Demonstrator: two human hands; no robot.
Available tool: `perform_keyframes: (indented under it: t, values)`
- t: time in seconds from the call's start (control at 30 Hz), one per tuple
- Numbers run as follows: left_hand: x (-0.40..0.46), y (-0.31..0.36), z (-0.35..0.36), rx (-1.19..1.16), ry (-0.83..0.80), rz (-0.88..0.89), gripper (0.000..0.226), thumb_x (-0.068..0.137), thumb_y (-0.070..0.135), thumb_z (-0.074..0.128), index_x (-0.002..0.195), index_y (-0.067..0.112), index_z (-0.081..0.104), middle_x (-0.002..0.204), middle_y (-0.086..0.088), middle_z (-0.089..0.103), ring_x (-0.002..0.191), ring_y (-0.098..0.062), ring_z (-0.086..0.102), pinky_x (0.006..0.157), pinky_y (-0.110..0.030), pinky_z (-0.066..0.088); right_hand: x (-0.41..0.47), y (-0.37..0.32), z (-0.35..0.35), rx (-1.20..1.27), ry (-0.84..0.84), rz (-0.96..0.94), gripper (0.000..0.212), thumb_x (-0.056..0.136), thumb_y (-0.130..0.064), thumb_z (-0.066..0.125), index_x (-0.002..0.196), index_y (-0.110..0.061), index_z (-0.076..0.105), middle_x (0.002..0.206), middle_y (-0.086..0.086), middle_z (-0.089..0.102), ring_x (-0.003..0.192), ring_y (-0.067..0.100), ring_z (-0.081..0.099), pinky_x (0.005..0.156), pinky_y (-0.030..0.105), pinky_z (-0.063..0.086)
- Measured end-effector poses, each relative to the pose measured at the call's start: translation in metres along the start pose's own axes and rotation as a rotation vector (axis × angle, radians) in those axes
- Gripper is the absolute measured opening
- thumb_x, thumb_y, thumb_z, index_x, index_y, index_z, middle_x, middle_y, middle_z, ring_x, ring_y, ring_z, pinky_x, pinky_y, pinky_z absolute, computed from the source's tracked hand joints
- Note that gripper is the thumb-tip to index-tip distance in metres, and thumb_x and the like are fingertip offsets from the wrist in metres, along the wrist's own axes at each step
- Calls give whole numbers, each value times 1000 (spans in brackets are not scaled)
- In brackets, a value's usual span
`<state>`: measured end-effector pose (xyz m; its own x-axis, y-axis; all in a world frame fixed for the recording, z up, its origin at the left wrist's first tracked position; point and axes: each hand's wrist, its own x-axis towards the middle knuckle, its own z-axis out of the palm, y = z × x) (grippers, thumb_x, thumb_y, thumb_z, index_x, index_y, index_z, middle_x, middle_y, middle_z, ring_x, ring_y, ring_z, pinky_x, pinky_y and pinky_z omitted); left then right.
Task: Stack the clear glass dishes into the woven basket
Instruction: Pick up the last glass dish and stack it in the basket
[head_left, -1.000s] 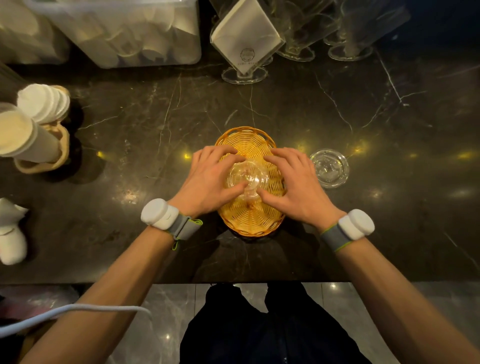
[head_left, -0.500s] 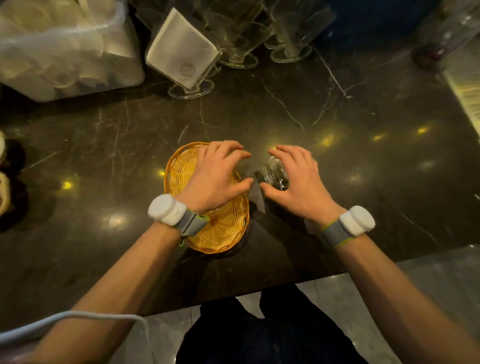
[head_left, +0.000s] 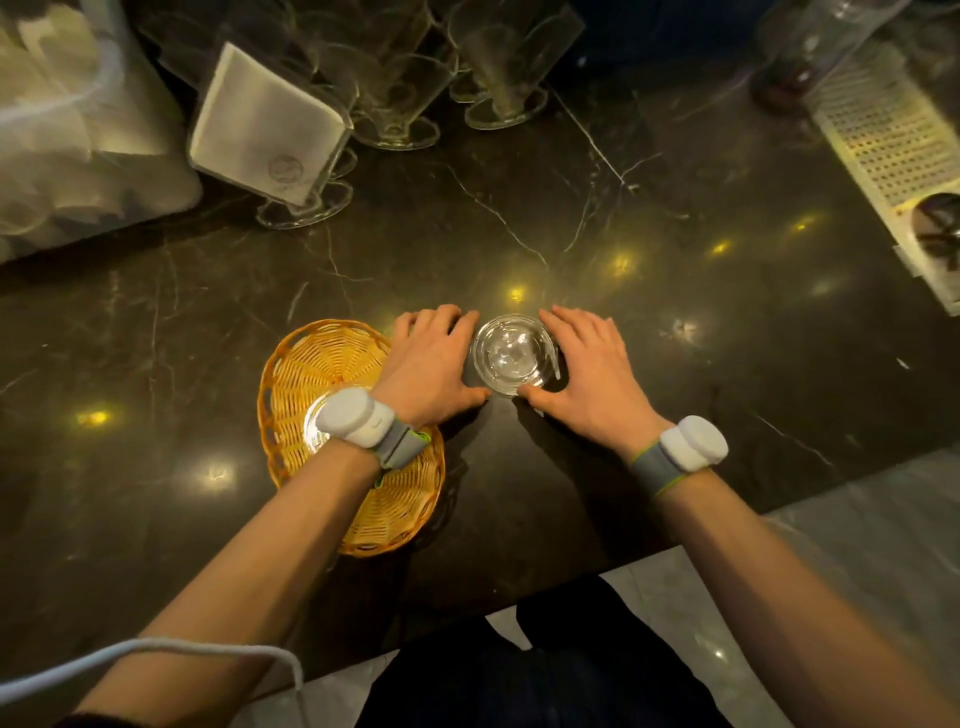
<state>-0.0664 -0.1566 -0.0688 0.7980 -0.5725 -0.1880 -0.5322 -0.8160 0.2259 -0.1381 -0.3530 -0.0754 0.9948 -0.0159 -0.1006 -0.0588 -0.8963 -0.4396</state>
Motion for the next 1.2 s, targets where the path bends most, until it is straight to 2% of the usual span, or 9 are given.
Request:
perform_keyframes:
  t: [0.13,0.23,0.4,0.6,0.77,0.97,1.07,1.2]
  values:
    - [6,2,4,38,-31,43,87,69,59,66,141,21,36,137,-7,44,124,-30,41,105,-44,22,0,5,8,3,-35,2,95,70,-58,72,148,-20,33,154,2,35,144,26,24,120,50,6]
    - [9,3,5,28,-12,66,82,70,57,65,139,23,39,135,-5,46,120,-29,42,103,-44,24,0,6,12,3,-41,-6,93,69,-56,73,147,-22,35,155,-1,36,144,24,24,120,49,4]
    - [9,5,7,-67,-2,115,74,72,51,66,137,23,45,133,-5,49,121,-26,42,103,-40,23,1,7,10,32,-12,-31,83,69,-50,74,140,-20,45,149,0,42,138,24,33,120,49,9]
    - [4,3,3,-145,12,94,74,70,50,67,136,21,47,131,-7,47,122,-26,40,104,-39,21,2,3,0,126,-10,-51,81,70,-43,76,140,-18,44,150,0,41,138,22,33,121,42,12]
    - [-6,-2,-7,-171,62,93,74,70,50,67,135,20,49,129,-8,47,120,-26,40,103,-39,22,2,-7,-6,199,-13,-76,80,70,-36,78,140,-18,44,150,0,40,138,17,30,112,22,18]
    - [-31,-14,-17,-181,137,39,73,69,53,63,133,21,50,127,-6,49,118,-26,42,101,-38,23,3,-31,-14,238,-3,-158,77,70,-32,78,139,-17,46,148,0,42,135,17,33,111,24,26]
    - [-48,-23,-20,-181,171,1,73,68,56,58,131,21,51,126,-6,50,116,-25,42,100,-38,25,3,-47,-13,240,-22,-198,77,70,-31,79,138,-17,47,148,1,43,135,16,33,111,22,25]
    - [-68,-34,-21,-190,196,-48,71,68,51,64,131,21,52,125,-6,51,117,-26,43,100,-40,25,3,-67,-7,249,-54,-252,77,69,-26,80,138,-12,48,146,5,44,135,20,36,111,21,24]
